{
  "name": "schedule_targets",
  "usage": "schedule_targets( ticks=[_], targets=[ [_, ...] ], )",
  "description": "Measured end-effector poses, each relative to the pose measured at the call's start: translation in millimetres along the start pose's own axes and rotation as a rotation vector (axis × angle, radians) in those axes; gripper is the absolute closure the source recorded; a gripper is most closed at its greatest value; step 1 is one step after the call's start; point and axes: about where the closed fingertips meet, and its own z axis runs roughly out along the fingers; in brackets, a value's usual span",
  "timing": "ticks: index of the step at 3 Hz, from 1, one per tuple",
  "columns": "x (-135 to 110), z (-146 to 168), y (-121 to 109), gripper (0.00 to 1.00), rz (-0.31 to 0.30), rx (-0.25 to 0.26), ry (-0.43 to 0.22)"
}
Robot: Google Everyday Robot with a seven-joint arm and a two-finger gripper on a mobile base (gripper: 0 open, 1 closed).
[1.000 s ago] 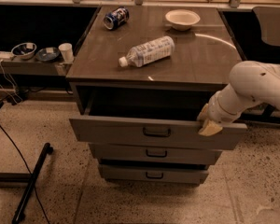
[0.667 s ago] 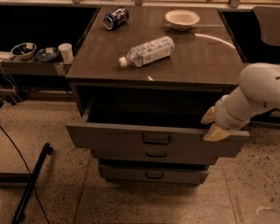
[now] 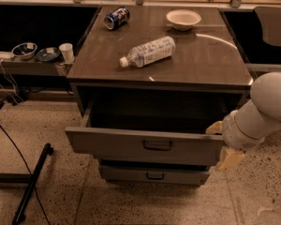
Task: Open top drawer
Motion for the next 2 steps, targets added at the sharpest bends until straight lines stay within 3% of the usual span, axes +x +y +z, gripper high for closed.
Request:
schedule_targets(
  ticks=[1,2],
  targets=[
    [-2.5,-4.7,22.4,0.30,-0.018,-0.034,0.017],
    [-4.6,-11.1,24.6,0.24,-0.025,-0.026,0.024]
  ],
)
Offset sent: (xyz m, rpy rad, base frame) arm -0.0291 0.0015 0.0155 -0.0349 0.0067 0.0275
